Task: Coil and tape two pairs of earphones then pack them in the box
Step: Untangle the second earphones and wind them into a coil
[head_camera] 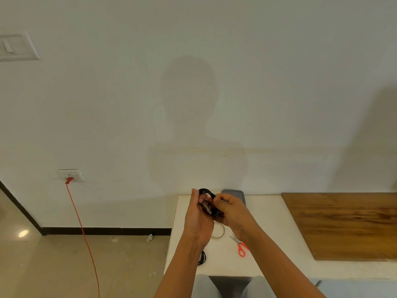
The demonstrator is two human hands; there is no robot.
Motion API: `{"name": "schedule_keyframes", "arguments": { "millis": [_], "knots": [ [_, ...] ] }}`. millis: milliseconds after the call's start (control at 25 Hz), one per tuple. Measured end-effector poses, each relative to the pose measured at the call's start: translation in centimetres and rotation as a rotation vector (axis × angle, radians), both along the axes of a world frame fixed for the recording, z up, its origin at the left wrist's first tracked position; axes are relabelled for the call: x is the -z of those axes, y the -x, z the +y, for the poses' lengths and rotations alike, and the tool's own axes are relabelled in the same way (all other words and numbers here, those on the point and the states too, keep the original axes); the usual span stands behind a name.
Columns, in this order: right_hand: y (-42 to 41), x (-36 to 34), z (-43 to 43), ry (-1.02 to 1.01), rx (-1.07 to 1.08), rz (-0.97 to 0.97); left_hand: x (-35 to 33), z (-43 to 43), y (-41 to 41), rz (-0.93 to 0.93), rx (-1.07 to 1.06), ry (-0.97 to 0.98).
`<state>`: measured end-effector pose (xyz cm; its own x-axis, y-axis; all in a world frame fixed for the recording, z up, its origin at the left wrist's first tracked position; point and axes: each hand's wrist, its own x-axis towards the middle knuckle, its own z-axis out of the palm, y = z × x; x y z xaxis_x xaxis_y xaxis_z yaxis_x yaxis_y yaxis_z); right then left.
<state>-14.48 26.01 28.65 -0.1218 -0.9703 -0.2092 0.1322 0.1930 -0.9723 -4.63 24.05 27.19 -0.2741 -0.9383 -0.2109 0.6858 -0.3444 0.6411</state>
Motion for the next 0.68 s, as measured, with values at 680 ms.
{"name": "schedule_keyframes", "arguments": {
  "millis": [680],
  "knots": [
    [2.4, -1.0, -0.1, 0.006, -0.240, 0.442, -2.7, -2.5, -3.4, -1.181, 0.412, 0.524]
  ]
}}
